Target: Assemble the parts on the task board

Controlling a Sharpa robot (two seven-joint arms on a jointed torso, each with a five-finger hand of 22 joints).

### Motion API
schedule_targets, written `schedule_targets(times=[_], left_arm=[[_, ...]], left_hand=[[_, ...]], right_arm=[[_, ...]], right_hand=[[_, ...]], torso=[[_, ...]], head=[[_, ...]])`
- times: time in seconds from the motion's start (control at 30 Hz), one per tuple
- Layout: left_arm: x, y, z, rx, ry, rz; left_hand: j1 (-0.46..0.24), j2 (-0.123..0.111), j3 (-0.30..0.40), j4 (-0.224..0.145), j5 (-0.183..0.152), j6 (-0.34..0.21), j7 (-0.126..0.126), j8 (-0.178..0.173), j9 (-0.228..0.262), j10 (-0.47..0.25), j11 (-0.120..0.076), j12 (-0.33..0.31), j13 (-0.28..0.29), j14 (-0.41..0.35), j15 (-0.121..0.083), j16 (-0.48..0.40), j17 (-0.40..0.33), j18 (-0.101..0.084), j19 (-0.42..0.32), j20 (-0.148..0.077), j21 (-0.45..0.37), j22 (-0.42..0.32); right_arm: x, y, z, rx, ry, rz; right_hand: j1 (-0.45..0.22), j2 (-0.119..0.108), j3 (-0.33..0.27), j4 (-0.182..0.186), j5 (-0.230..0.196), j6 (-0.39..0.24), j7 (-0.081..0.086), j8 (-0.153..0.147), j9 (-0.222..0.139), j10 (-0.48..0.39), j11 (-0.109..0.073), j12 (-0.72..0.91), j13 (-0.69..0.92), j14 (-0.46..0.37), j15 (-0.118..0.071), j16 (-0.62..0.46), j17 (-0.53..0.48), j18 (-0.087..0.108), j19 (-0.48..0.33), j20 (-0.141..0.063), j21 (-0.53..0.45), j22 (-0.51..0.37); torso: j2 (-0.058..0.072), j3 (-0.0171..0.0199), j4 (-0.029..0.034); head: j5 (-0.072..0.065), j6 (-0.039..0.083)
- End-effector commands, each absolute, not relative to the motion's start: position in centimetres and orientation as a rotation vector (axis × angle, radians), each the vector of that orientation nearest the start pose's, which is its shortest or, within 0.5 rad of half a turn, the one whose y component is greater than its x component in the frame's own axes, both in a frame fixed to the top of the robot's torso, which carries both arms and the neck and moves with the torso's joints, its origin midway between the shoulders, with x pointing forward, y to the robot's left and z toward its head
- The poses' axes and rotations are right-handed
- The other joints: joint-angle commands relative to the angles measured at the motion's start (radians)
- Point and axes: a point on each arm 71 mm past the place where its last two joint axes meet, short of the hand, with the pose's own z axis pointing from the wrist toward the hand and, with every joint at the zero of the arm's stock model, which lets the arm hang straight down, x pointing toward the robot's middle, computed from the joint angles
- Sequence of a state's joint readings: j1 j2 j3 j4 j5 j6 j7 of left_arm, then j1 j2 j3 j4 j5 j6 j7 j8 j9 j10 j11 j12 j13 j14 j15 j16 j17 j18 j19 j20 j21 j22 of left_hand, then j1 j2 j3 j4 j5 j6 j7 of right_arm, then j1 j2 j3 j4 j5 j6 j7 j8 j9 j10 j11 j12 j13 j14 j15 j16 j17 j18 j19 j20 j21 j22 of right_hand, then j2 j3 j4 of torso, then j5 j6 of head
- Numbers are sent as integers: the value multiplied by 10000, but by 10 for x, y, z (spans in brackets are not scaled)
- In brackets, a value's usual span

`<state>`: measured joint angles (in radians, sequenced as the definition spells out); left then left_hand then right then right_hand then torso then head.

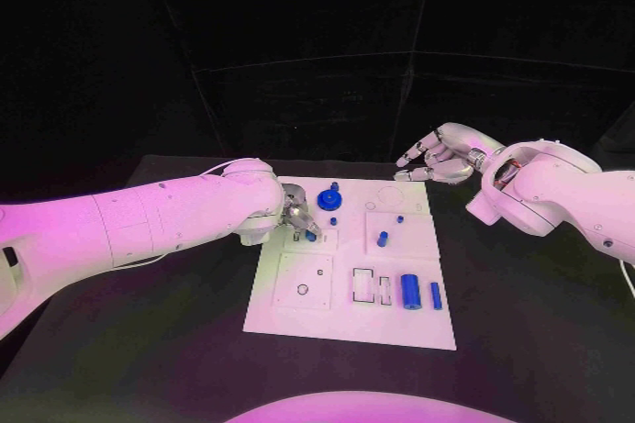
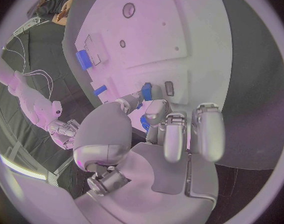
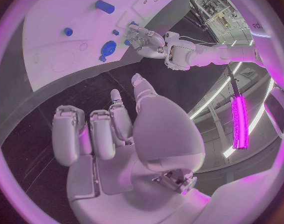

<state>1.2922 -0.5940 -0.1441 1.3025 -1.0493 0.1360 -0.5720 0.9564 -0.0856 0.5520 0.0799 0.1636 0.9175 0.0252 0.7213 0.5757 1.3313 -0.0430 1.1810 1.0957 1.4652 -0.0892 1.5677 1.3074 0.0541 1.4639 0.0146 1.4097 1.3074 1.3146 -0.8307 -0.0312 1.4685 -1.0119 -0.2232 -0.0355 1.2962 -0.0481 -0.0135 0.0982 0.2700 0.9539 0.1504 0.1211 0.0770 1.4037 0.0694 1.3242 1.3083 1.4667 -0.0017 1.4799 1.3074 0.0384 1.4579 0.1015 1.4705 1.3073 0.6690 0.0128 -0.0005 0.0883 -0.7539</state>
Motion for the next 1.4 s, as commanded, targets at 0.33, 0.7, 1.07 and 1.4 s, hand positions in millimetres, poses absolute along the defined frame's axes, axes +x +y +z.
schedule_targets(times=[0.33,0.7,1.07,1.4], left_arm=[[515,161,-229,-1382,23426,-2969],[516,161,-228,-1535,23205,-3087],[515,161,-228,-1587,23238,-3197],[513,161,-228,-1556,23329,-3236]], left_hand=[[-400,-122,-565,131,-48,168,-25,69,-23,167,-13,175,109,1056,-105,31,2634,-42,230,-31,59,325],[-706,-54,-1059,395,-40,267,-50,104,-39,270,-32,320,257,1056,-117,31,2634,-64,275,-44,126,441],[-727,-63,-1125,411,-38,284,-59,115,-39,295,-37,355,294,1056,-121,31,2634,-74,293,-47,155,486],[-805,-121,-1335,465,-39,313,-72,133,-42,329,-50,394,331,1056,-130,31,2634,-81,309,-55,179,529]], right_arm=[[515,-208,-134,1660,17310,8848],[515,-209,-134,1664,17303,8840],[515,-209,-134,1665,17312,8832],[516,-209,-134,1665,17325,8824]], right_hand=[[24,112,-64,0,40,43,1,44,1,-65,-50,-82,426,648,-94,-61,1040,120,-66,-51,-60,264],[24,112,-64,0,40,43,1,44,1,-65,-50,-82,426,648,-94,-61,1040,120,-66,-51,-60,264],[16,117,-77,8,44,44,-1,49,-1,-75,-51,-95,415,642,-96,-78,1016,127,-81,-53,-77,231],[12,118,-84,11,45,43,-1,50,-1,-87,-51,-112,400,639,-97,-87,1005,131,-91,-53,-87,211]], torso=[[-4,0,-1],[-3,2,-1],[-2,1,2],[-2,-1,-2]], head=[[-9,-26],[-20,-41],[-34,-43],[-37,-36]])
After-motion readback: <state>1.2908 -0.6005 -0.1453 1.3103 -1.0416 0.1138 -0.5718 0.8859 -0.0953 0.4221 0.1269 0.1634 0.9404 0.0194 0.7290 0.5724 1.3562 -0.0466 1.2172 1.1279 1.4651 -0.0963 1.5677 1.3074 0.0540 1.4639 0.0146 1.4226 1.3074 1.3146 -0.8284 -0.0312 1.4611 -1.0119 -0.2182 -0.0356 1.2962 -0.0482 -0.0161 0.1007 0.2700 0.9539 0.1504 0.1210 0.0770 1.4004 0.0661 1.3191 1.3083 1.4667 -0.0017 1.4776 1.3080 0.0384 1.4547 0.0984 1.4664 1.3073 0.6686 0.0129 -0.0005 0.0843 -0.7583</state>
